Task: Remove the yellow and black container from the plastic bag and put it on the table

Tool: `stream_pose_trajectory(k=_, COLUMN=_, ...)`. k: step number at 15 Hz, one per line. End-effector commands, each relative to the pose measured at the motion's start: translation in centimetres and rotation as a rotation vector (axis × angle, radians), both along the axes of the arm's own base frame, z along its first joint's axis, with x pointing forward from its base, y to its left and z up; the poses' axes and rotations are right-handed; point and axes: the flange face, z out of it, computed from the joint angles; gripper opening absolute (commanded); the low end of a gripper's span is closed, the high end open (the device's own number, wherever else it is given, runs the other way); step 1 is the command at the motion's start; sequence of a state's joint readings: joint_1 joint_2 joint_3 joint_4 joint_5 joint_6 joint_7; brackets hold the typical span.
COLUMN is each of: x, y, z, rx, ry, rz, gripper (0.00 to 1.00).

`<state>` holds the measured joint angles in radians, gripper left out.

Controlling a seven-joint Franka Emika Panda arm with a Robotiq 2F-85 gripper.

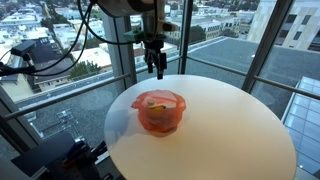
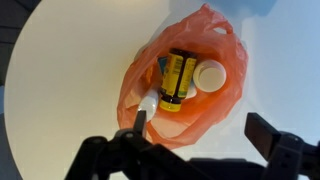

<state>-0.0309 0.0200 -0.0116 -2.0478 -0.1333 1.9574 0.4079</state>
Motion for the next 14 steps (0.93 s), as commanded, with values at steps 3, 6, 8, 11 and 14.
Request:
stream_pose_trajectory(k=3, x=0.4, y=-0.6, z=-0.9, rx=0.021, ry=0.0, rz=-0.021, gripper=1.0)
stream_pose_trajectory(k=6, x=0.6, y=-1.3, z=-2.8, rx=0.042, ry=-0.003, rz=-0.052, gripper=1.0)
stream_pose_trajectory(k=8, x=0.7, y=-1.8, z=-4.5, rx=0.062, ry=-0.007, rz=-0.067, gripper=1.0)
stream_pose_trajectory(k=11, x=0.7, y=-2.5, z=-7.1, rx=0.076, ry=-0.024, rz=-0.097, gripper=1.0)
stream_pose_trajectory(k=14, x=0.4, y=-3.0, z=-9.5, rx=0.08, ry=-0.039, rz=-0.12, gripper=1.0)
